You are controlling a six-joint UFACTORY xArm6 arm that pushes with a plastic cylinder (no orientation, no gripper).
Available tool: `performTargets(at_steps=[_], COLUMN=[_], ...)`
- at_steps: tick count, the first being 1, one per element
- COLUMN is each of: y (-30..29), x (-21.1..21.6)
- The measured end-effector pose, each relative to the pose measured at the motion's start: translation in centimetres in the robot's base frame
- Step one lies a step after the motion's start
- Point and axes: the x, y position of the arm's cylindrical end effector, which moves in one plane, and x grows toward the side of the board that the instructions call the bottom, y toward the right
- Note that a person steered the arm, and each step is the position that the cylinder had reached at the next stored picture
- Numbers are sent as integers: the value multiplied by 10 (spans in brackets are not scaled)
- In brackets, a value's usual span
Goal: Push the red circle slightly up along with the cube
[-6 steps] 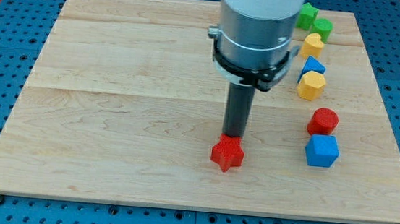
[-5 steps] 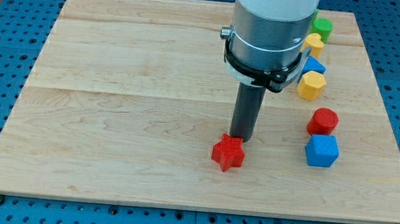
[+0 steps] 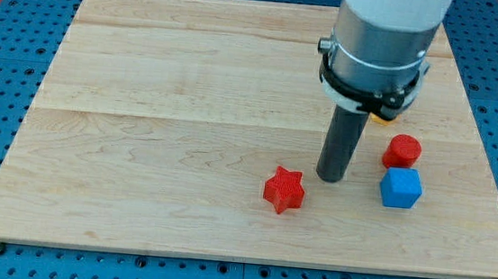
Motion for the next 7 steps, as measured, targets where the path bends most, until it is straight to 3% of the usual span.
performTargets(at_steps=[4,6,7], y=[5,84,84], x=[43,43,43])
